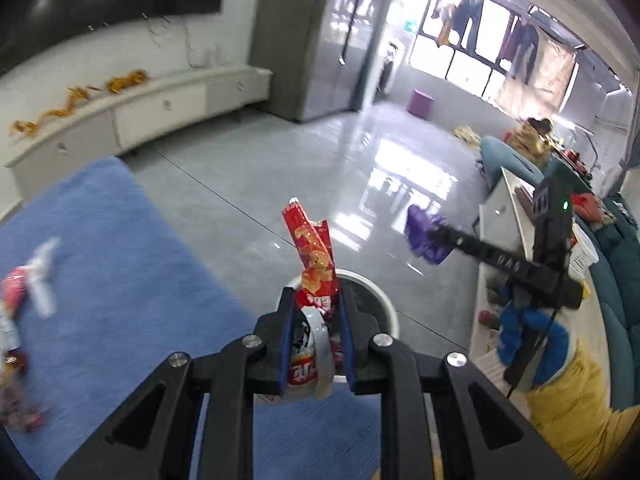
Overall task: Collect trash
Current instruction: 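Carry both wrappers to the trash bin and open both tools to drop them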
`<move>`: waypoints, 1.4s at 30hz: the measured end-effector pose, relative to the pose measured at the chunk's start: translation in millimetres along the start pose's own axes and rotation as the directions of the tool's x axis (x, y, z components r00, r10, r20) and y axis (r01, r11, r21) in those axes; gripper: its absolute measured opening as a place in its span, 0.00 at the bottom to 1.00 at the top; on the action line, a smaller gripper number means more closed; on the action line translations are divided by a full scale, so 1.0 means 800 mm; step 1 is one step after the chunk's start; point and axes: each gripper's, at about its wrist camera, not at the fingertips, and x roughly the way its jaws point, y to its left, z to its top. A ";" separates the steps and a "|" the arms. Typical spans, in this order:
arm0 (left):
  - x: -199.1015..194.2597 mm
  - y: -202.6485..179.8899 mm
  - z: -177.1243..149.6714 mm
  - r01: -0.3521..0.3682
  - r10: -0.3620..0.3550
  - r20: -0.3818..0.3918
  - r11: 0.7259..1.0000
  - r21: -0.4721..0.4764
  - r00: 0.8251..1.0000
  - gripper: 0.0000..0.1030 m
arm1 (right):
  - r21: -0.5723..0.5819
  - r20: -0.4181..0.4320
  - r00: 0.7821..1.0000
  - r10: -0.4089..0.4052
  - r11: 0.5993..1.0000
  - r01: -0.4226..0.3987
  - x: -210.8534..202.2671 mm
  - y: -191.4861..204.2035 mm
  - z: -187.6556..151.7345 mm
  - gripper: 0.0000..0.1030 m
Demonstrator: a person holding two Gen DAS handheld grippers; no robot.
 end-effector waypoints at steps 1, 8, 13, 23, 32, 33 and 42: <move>0.012 -0.004 0.003 0.012 -0.012 -0.014 1.000 -0.002 1.000 0.20 | 0.017 -0.012 1.000 -0.016 1.000 0.016 0.005 -0.015 -0.004 0.33; 0.110 -0.035 0.025 0.077 -0.079 -0.118 0.997 -0.017 0.990 0.21 | 0.101 -0.106 0.993 -0.056 0.993 0.066 0.041 -0.078 -0.032 0.35; 0.153 -0.038 0.038 0.096 -0.104 -0.132 0.993 -0.066 0.986 0.48 | 0.128 -0.166 0.984 -0.069 0.988 0.091 0.070 -0.100 -0.048 0.44; 0.180 -0.039 0.036 0.068 -0.081 -0.143 0.993 -0.093 0.986 0.61 | 0.154 -0.211 0.973 -0.095 0.980 0.129 0.086 -0.114 -0.059 0.54; 0.128 -0.046 0.029 -0.097 0.096 -0.041 0.995 -0.025 0.995 0.61 | 0.119 -0.156 0.979 -0.130 0.982 0.150 0.060 -0.101 -0.040 0.57; 0.120 -0.047 0.028 -0.122 0.122 -0.027 0.992 -0.021 0.992 0.61 | 0.113 -0.148 0.980 -0.135 0.982 0.152 0.057 -0.097 -0.036 0.57; 0.058 -0.039 0.020 -0.264 0.265 0.071 0.964 -0.030 0.962 0.65 | 0.043 -0.072 0.985 -0.159 0.986 0.162 0.019 -0.055 -0.016 0.60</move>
